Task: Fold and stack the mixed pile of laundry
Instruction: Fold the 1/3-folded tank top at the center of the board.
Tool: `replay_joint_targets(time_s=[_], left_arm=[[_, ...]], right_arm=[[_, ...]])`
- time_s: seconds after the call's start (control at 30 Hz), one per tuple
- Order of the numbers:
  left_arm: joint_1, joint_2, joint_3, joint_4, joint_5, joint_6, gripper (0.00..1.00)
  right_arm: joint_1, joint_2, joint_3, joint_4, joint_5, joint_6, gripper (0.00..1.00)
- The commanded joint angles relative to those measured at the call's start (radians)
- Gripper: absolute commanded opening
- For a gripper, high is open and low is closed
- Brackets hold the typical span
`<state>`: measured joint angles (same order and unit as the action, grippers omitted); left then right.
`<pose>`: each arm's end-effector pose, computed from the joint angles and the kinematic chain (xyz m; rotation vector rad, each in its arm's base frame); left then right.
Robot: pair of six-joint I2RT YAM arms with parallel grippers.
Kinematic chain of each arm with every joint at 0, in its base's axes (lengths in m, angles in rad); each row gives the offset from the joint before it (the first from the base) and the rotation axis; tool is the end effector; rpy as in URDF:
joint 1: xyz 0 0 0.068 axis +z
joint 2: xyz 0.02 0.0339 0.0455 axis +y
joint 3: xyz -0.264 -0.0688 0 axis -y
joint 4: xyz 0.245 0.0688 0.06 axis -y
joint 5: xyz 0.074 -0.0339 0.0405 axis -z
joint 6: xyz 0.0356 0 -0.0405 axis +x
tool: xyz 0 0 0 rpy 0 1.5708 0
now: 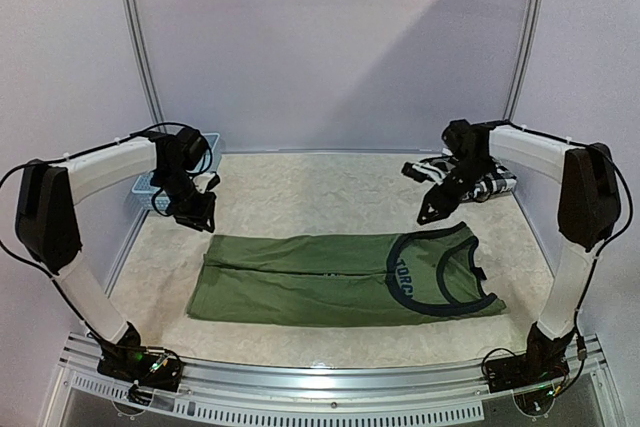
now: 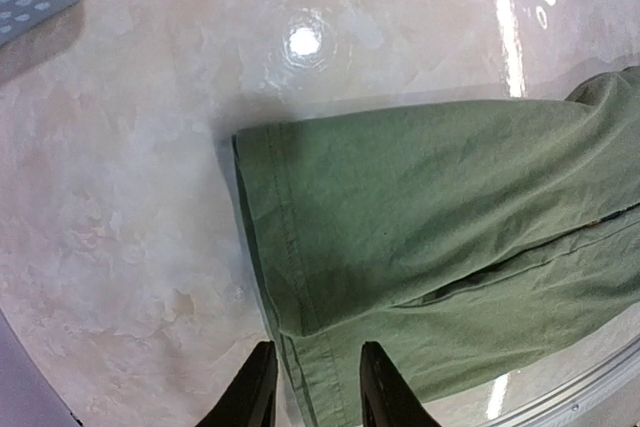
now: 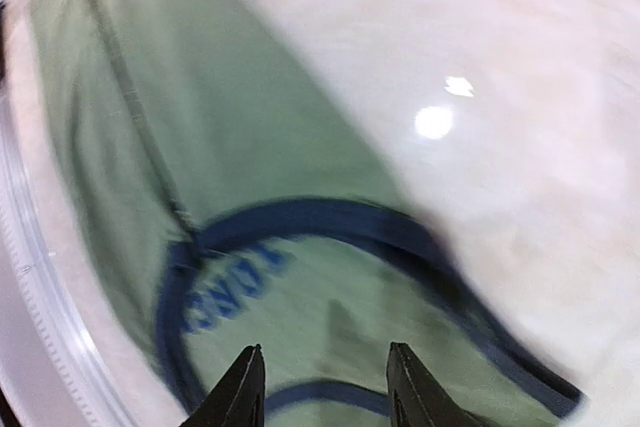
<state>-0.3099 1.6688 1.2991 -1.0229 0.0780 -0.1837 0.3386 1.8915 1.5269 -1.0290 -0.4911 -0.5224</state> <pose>0.2995 -0.0988 0.2359 0.1985 2.9761 -0.1780 0.3454 0.1394 0.2290 -1.2442 2.5576 0.6864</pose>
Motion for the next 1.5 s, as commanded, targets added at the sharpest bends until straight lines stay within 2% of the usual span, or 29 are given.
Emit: replay_joint_targets(time_s=[0.0, 0.1, 0.23, 0.57, 0.97, 1.23, 1.37, 1.47], left_arm=[[-0.041, 0.049, 0.049, 0.042, 0.015, 0.008, 0.3], [-0.098, 0.081, 0.11, 0.064, 0.05, 0.015, 0.31], [-0.2, 0.183, 0.284, 0.042, 0.065, 0.023, 0.34], [-0.366, 0.499, 0.689, 0.033, 0.099, -0.032, 0.38], [-0.507, 0.771, 0.922, 0.231, 0.202, -0.181, 0.41], [-0.552, 0.854, 0.929, 0.311, 0.257, -0.237, 0.42], [-0.565, 0.883, 0.95, 0.346, 0.263, -0.263, 0.42], [-0.572, 0.911, 0.975, 0.36, 0.266, -0.28, 0.42]], right_arm=[[-0.135, 0.029, 0.029, -0.017, 0.151, -0.08, 0.43], [-0.2, 0.052, 0.045, -0.014, 0.182, -0.126, 0.42], [-0.261, 0.113, 0.073, -0.02, 0.203, -0.173, 0.42], [-0.328, 0.237, 0.115, -0.026, 0.193, -0.221, 0.46], [-0.33, 0.328, 0.169, -0.046, 0.169, -0.258, 0.47], [-0.361, 0.351, 0.191, -0.097, 0.11, -0.317, 0.46], [-0.366, 0.373, 0.203, -0.14, 0.073, -0.366, 0.42], [-0.366, 0.377, 0.213, -0.158, 0.054, -0.397, 0.35]])
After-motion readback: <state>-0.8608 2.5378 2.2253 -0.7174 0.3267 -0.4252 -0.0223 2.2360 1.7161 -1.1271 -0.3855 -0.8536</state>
